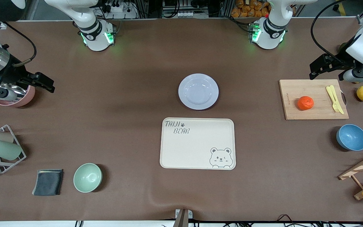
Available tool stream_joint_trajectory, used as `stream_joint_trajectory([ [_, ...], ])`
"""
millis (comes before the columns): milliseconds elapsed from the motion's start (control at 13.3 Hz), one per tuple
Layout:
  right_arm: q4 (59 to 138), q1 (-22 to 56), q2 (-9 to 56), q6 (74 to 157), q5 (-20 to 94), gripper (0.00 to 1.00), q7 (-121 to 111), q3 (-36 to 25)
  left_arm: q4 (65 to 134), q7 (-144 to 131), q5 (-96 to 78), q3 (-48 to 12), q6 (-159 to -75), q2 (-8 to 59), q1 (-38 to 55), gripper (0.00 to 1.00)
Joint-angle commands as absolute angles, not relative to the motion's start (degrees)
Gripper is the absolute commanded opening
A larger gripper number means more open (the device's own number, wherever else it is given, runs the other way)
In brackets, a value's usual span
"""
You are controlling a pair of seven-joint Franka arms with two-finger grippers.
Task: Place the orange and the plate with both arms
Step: 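Move the left gripper down toward the orange on the cutting board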
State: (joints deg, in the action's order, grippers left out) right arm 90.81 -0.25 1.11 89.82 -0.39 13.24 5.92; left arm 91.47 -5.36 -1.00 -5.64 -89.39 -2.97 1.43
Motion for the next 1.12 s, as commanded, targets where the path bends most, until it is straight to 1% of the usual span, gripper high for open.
stream_joint_trajectory([
  [0,89.3,-0.53,1.93,89.21,-1.32,1.0,14.24,6.24,91.58,-5.02,-0.62,-5.89,-89.47,-3.43,1.14,1.0],
  [524,89.47,-2.37,2.29,89.12,-0.53,1.0,14.33,6.06,91.49,-5.71,-0.53,-6.07,-89.47,-2.99,1.14,1.0],
  [749,90.0,-2.37,2.46,89.12,-1.32,1.0,13.89,6.06,92.45,-8.34,-0.53,-5.8,-88.16,-1.58,0.36,1.0],
  [974,90.09,-2.46,3.43,87.81,-0.01,1.0,12.3,6.15,94.3,-8.53,-0.44,-5.8,-87.1,0.87,-0.87,1.0],
  [1049,90.17,-2.72,3.69,87.63,2.0,1.0,12.3,6.07,94.74,-8.44,-0.44,-5.8,-87.19,1.84,-1.57,1.0],
])
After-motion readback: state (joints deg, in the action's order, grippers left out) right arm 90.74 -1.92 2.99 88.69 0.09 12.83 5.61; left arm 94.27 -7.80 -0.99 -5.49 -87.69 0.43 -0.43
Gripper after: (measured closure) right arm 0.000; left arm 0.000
